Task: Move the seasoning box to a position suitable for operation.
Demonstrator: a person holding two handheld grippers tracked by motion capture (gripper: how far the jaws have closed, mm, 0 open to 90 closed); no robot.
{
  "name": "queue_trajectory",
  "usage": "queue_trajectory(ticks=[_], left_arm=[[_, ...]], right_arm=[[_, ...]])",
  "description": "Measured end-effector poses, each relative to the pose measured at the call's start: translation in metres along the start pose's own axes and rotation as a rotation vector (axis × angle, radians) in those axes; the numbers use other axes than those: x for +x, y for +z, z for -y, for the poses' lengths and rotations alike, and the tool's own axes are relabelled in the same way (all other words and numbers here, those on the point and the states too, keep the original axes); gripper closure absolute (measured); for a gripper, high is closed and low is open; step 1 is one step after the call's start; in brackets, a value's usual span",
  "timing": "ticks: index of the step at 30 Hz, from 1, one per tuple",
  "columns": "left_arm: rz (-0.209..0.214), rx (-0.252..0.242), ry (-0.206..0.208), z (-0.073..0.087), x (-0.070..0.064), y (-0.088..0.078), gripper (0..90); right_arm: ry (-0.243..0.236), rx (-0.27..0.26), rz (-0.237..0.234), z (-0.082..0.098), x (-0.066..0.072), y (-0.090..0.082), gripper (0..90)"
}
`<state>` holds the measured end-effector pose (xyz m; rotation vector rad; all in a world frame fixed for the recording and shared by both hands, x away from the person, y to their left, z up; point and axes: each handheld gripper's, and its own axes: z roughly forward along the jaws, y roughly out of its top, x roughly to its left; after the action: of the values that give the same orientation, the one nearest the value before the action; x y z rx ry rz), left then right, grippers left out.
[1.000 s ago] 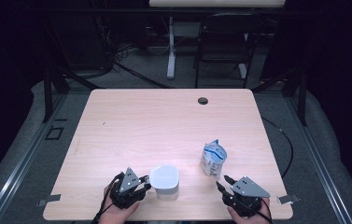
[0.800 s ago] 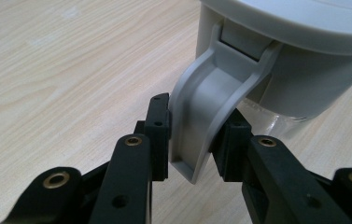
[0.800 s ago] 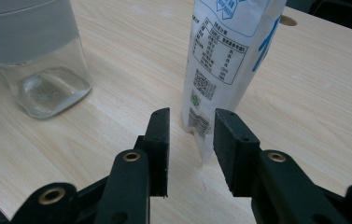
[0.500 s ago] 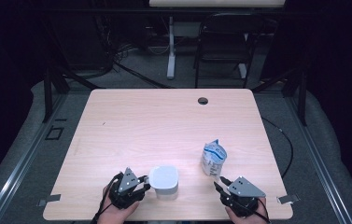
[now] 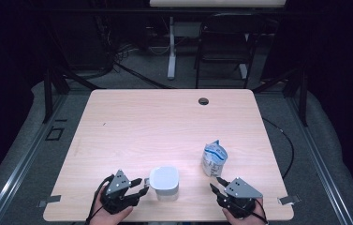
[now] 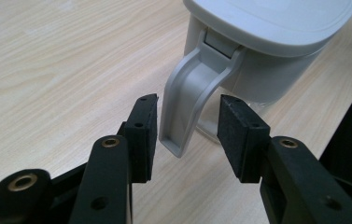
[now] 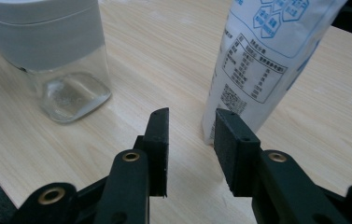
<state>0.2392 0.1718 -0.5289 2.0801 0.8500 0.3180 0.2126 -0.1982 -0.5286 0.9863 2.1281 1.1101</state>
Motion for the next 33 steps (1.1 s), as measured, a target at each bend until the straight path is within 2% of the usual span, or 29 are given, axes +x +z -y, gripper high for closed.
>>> queue_trajectory(ticks=[8,15,17,21,29,33], left_arm=[[0.016,-0.041,-0.035,-0.004,0.008,-0.010,58.8],[0.043,-0.083,-0.034,-0.010,0.010,-0.016,67.2],[0.039,-0.093,-0.031,-0.012,0.012,-0.016,68.2],[0.039,-0.091,-0.032,-0.013,0.012,-0.015,69.6],[0.013,-0.080,-0.032,-0.014,0.010,-0.017,69.6],[0.003,-0.075,-0.018,-0.018,0.007,-0.017,71.7]], right_arm=[[-0.020,0.003,-0.021,-0.003,0.006,0.006,63.7],[-0.022,0.001,-0.039,-0.006,0.010,0.009,61.1],[-0.017,-0.003,-0.056,-0.008,0.011,0.010,60.5],[-0.036,-0.004,-0.063,-0.010,0.013,0.012,60.6],[-0.020,-0.010,-0.072,-0.012,0.014,0.018,57.9],[-0.021,-0.008,-0.071,-0.012,0.016,0.020,57.2]])
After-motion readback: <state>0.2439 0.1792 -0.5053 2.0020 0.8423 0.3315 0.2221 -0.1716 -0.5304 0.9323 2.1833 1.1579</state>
